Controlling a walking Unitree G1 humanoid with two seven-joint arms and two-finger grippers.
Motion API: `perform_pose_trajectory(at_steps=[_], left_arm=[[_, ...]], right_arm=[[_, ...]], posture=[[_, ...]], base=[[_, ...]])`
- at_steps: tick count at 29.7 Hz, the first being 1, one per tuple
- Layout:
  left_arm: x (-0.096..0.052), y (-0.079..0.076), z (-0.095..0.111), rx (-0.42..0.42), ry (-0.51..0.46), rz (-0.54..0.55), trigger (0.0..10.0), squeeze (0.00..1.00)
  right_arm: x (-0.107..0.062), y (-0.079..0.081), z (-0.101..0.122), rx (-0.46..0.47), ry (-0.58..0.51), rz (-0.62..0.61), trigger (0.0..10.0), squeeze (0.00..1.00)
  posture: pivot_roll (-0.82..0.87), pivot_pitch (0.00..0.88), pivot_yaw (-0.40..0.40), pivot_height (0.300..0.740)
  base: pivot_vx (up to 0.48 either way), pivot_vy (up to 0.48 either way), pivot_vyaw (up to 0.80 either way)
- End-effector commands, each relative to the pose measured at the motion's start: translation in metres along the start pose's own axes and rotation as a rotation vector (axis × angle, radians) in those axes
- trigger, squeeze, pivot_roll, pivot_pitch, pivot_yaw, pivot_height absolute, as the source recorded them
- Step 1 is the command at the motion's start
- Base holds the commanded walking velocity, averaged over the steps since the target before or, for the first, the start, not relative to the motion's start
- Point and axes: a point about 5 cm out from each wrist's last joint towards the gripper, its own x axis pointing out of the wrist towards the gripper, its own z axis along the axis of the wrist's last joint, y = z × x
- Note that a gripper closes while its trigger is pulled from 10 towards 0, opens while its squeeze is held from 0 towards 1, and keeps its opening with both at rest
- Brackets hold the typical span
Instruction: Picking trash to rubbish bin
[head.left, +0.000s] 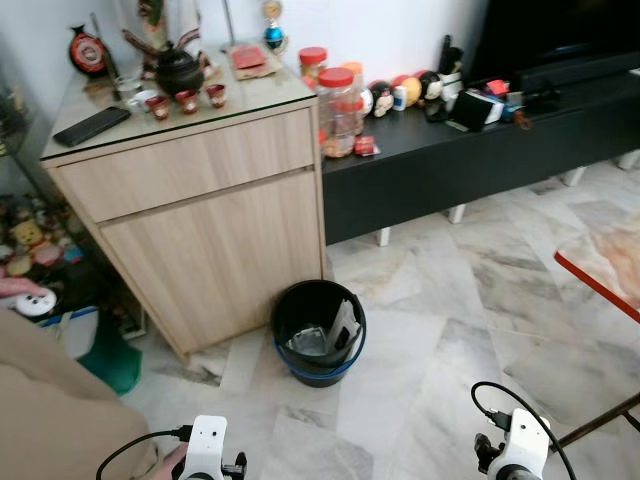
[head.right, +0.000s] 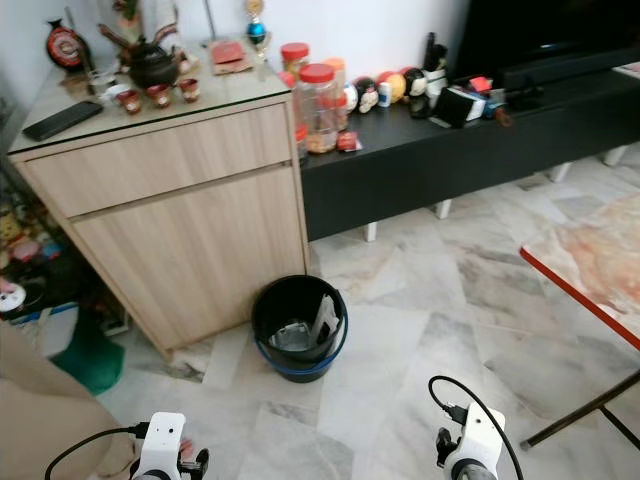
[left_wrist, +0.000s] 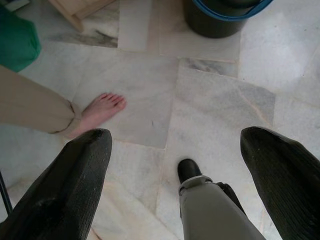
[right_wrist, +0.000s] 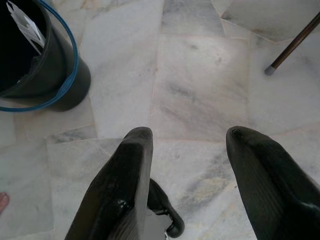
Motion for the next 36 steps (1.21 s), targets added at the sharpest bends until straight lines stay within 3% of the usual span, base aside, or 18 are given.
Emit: perform_pose_trajectory(at_steps=[1, 7, 11, 17, 36], left_arm=[[-0.002, 0.006, -0.005, 0.025, 0.023, 0.01, 10.0, 0.0], [-0.001, 0.01, -0.005, 0.098, 0.032, 0.042, 10.0, 0.0], [0.0, 0.01, -0.002, 0.073, 0.034, 0.048, 10.0, 0.0], [0.001, 0.008, 0.001, 0.064, 0.028, 0.032, 10.0, 0.0], [0.0, 0.007, -0.004, 0.037, 0.044, 0.032, 10.0, 0.0]], right_arm=[[-0.001, -0.002, -0.005, 0.001, 0.008, 0.004, 10.0, 0.0], [-0.002, 0.009, -0.011, -0.003, 0.015, 0.018, 10.0, 0.0], [-0.002, 0.014, -0.011, -0.006, 0.013, 0.024, 10.0, 0.0], [0.001, 0.018, 0.0, -0.001, -0.008, 0.027, 10.0, 0.0], [-0.002, 0.005, -0.011, 0.013, 0.007, 0.011, 10.0, 0.0]], posture=[[-0.09, 0.0, 0.083, 0.74], [-0.09, 0.0, 0.082, 0.74], [-0.1, 0.0, 0.083, 0.74], [-0.09, 0.0, 0.088, 0.74], [-0.07, 0.03, 0.076, 0.74]], base=[[0.0, 0.0, -0.8], [0.0, -0.24, -0.8], [0.0, -0.48, -0.8], [0.0, 0.0, -0.8], [0.0, 0.0, -0.8]])
